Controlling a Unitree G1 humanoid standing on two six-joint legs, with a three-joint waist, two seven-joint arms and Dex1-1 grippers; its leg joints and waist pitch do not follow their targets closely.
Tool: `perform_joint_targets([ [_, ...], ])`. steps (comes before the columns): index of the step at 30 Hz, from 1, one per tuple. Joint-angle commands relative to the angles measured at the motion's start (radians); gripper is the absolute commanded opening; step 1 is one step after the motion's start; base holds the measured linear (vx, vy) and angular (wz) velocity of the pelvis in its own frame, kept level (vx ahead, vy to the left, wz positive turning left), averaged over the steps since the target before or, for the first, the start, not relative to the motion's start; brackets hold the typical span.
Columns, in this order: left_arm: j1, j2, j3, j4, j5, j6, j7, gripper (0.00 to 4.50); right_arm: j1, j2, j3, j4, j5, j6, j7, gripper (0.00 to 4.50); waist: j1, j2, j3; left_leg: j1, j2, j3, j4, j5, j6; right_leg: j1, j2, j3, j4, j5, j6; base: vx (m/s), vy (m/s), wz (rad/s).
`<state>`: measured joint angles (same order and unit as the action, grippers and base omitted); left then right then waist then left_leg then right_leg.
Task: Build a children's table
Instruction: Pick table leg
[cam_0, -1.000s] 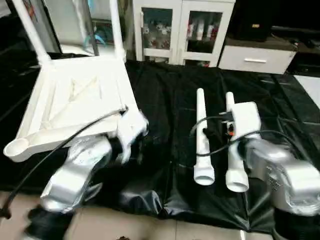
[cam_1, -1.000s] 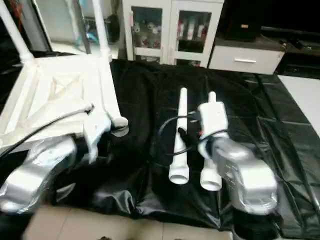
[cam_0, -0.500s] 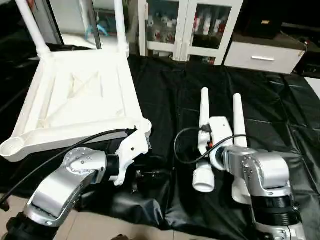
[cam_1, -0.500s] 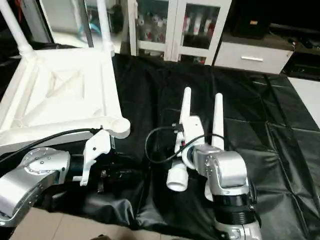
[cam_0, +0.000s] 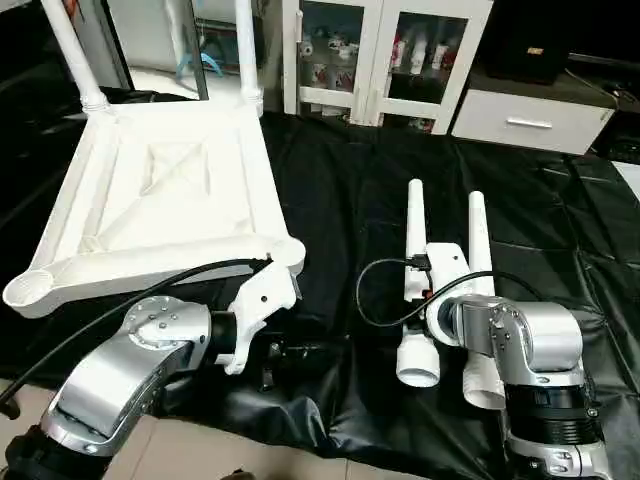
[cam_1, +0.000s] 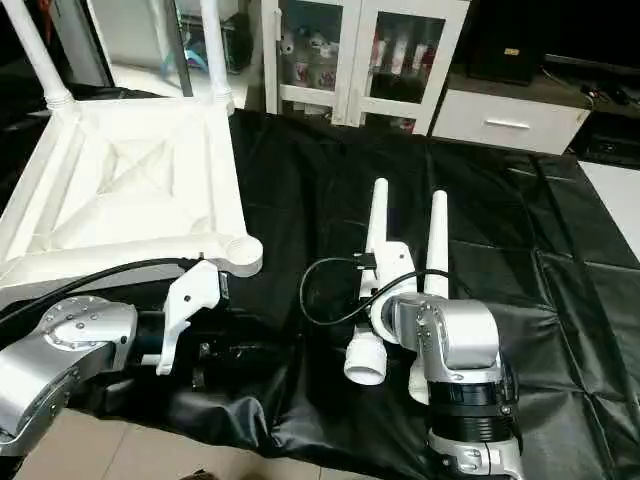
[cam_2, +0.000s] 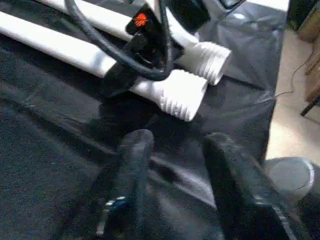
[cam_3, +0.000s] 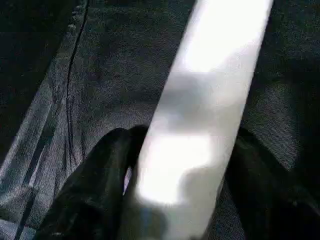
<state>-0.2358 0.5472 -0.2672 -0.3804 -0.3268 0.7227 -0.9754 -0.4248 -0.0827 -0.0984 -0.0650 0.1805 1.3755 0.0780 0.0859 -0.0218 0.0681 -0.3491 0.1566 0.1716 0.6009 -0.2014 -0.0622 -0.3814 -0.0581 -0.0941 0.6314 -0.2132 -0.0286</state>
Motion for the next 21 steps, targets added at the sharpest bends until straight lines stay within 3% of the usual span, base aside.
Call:
perform_joint_targets([
  [1,-0.016,0.0,0.026,-0.022,-0.014,0.011,0.015,2.54,-0.009,0.009,-0.028,0.017,-0.006,0.019,-0.011,2.5,0.0,0.002,-0.059,0.009,0.076,-0.03,-0.084,-0.139,-0.063,0.039,-0.106,0.084,-0.083,-0.226,-0.12,0.0,0.0,0.0],
  [3,-0.022,-0.007,0.029,-0.013,-0.002,-0.007,0.032,2.62,-0.006,0.021,-0.051,0.014,-0.002,0.016,-0.02,2.44,0.001,-0.003,-0.061,0.006,0.075,-0.029,-0.084,-0.119,-0.059,0.042,-0.105,0.083,-0.08,-0.196,-0.121,0.0,0.0,0.0],
  [5,-0.028,-0.012,0.029,-0.002,0.015,-0.025,0.05,2.84,-0.006,0.025,-0.061,0.014,0.0,0.015,-0.021,2.15,0.002,0.0,-0.062,0.005,0.075,-0.03,-0.083,-0.101,-0.054,0.044,-0.106,0.083,-0.077,-0.173,-0.12,0.0,0.0,0.0],
  [12,-0.021,-0.038,0.079,0.018,0.006,-0.033,0.112,2.93,-0.005,0.065,-0.114,0.023,0.016,-0.01,-0.034,1.83,0.002,-0.009,-0.062,0.005,0.075,-0.028,-0.082,-0.104,-0.052,0.043,-0.108,0.082,-0.079,-0.187,-0.119,0.0,0.0,0.0],
  [15,-0.023,-0.038,0.105,0.018,-0.01,-0.022,0.126,2.93,-0.006,0.073,-0.12,0.024,0.016,-0.011,-0.035,1.82,0.003,-0.006,-0.061,0.008,0.075,-0.029,-0.084,-0.118,-0.058,0.041,-0.107,0.081,-0.081,-0.208,-0.111,0.0,0.0,0.0],
  [19,-0.059,-0.092,0.168,0.06,0.007,-0.062,0.221,2.93,-0.033,0.103,-0.181,-0.022,0.058,-0.038,-0.018,1.82,0.004,0.0,-0.063,0.007,0.075,-0.031,-0.083,-0.123,-0.062,0.041,-0.106,0.082,-0.08,-0.176,-0.114,0.0,0.0,0.0],
  [21,-0.116,-0.144,0.208,0.135,0.044,-0.081,0.325,2.93,-0.067,0.119,-0.231,-0.045,0.102,-0.083,0.005,1.82,0.005,0.01,-0.065,0.007,0.075,-0.031,-0.083,-0.132,-0.064,0.043,-0.106,0.082,-0.08,-0.161,-0.113,0.0,0.0,0.0],
])
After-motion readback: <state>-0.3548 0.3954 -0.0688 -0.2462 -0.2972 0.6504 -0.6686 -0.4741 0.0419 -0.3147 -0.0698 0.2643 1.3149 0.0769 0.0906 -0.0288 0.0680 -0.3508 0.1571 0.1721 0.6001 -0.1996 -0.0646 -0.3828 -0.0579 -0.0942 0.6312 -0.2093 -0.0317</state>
